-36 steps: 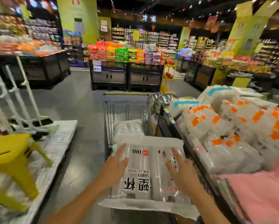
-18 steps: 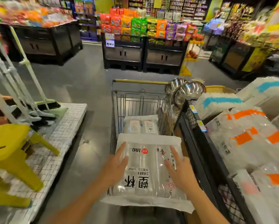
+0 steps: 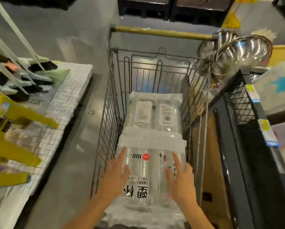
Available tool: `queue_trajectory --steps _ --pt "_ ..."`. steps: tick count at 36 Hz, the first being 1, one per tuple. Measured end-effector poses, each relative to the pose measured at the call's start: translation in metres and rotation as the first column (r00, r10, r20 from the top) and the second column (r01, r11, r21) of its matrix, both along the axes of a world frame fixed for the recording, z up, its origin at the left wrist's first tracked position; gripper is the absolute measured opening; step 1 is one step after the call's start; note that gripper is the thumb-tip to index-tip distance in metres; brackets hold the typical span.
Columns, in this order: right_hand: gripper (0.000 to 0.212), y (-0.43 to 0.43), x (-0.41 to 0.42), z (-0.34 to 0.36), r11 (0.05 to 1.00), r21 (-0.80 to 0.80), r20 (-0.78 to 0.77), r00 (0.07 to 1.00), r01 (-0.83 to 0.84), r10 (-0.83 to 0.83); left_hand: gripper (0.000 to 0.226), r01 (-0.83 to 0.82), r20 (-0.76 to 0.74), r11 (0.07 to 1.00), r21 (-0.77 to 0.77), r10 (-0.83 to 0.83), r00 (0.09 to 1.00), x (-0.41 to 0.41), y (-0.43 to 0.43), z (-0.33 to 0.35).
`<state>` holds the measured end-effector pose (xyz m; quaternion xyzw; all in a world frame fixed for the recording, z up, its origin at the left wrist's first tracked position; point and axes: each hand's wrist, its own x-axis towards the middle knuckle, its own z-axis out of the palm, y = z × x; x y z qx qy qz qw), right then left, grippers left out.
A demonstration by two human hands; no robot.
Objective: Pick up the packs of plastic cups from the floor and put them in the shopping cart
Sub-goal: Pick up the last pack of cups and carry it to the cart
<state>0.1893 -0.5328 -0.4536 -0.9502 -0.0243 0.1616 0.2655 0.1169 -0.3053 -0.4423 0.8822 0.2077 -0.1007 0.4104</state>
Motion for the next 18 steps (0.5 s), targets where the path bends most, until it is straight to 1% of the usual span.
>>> queue_trajectory --steps 3,6,10,12,13,16,18 --pt "0.062 0.004 0.001 -0.010 0.999 -0.019 0.031 0.999 0.034 -0.033 0.064 -0.049 -0.005 0.998 0.043 0.050 0.999 0.007 0.002 -0.014" --pt "0.060 0.002 0.006 -0.017 0.998 -0.035 0.002 0.999 0.045 -0.045 0.063 -0.050 0.030 0.998 0.041 0.049 0.998 0.008 0.000 -0.024" --pt "0.060 0.003 0.011 -0.021 0.998 -0.039 -0.024 0.998 0.055 -0.056 0.063 -0.027 0.036 0.999 0.044 0.026 0.999 0.012 -0.001 -0.029" --pt "0.061 0.004 0.013 -0.019 0.998 -0.039 -0.038 0.998 0.042 -0.044 0.064 -0.016 0.046 0.995 0.102 0.011 0.999 0.014 0.000 -0.030" --pt "0.061 0.004 0.014 -0.017 0.999 -0.038 -0.055 0.998 0.039 -0.041 0.064 -0.012 0.043 0.993 0.121 0.007 0.999 0.014 0.001 -0.030" --pt "0.062 0.004 0.016 -0.008 0.998 -0.052 -0.094 0.995 0.023 -0.028 0.063 0.010 -0.006 0.995 0.102 -0.009 1.000 0.016 0.003 -0.023" --pt "0.063 0.003 0.018 0.001 0.999 -0.044 -0.111 0.994 0.001 -0.006 0.062 0.048 -0.046 0.988 0.147 -0.041 0.998 0.016 0.004 -0.013"
